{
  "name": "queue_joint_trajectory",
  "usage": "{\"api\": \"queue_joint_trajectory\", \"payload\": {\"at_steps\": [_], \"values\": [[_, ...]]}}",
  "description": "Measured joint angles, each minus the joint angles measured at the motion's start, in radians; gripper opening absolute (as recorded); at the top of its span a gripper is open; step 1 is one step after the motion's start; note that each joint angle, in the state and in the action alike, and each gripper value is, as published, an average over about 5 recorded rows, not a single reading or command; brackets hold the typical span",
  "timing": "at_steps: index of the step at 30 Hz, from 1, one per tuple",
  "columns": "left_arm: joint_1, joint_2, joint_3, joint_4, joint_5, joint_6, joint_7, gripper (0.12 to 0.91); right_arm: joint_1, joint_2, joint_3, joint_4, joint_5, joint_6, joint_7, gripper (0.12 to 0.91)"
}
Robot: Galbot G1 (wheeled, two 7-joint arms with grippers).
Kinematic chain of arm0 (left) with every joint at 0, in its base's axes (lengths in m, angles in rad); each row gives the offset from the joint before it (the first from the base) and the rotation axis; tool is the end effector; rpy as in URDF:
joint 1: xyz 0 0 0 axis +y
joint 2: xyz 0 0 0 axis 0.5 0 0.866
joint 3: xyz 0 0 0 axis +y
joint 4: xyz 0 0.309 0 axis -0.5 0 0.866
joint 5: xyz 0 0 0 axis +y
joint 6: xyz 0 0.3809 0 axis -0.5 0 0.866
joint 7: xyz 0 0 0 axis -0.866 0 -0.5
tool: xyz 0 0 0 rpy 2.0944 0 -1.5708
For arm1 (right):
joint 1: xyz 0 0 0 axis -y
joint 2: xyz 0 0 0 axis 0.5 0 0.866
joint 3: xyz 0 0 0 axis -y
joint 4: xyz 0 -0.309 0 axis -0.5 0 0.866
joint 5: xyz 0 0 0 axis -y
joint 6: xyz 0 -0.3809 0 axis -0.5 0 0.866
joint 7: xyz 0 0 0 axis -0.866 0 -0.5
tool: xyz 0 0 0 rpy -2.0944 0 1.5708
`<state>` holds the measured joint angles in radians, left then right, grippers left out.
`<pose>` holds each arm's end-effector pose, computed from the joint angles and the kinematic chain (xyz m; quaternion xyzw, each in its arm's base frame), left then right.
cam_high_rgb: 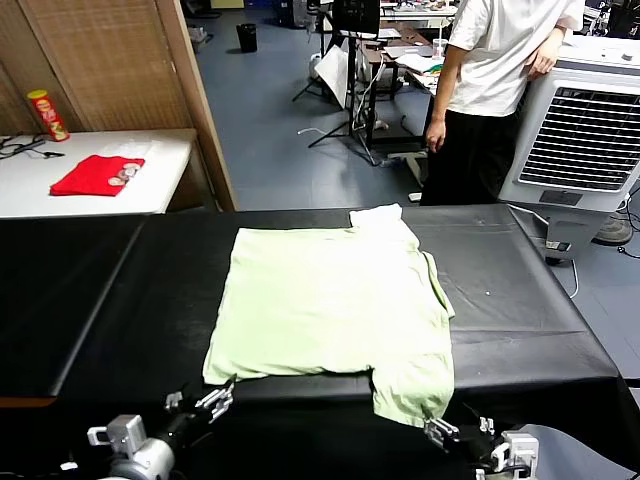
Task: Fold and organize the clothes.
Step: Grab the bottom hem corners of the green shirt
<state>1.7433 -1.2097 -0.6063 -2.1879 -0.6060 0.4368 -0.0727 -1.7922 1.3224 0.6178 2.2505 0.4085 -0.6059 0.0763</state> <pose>0.1902 0.0553 -0.2551 -0.0572 -0.9553 0.1069 0.2698 0.1757 -0.0441 -0.2445 0.0252 -0.9413 -0.0514 0.3328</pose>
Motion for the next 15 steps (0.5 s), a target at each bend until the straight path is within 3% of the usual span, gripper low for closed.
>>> {"api": "queue_joint_trajectory", "payload": {"at_steps": [3,9,11,13,15], "values": [[-0.004,-0.002,0.000,0.003,0.002,0.004,-0.002,0.798,0.005,0.003,-0.003,-0.006,0.000,0.000,-0.001,0.698],[-0.017,-0.004,0.001,0.009,0.001,0.007,-0.008,0.793,0.011,0.007,-0.009,-0.019,0.000,0.000,-0.002,0.378],[-0.020,-0.004,0.003,0.010,0.003,0.008,-0.009,0.751,0.010,0.007,-0.009,-0.019,0.000,0.000,-0.002,0.260],[-0.021,-0.004,0.005,0.011,0.005,0.008,-0.009,0.660,0.007,0.007,-0.009,-0.015,0.000,0.001,-0.002,0.172],[-0.022,-0.005,0.007,0.012,0.008,0.008,-0.008,0.561,0.002,0.008,-0.007,-0.007,0.001,0.003,-0.002,0.133]]}}
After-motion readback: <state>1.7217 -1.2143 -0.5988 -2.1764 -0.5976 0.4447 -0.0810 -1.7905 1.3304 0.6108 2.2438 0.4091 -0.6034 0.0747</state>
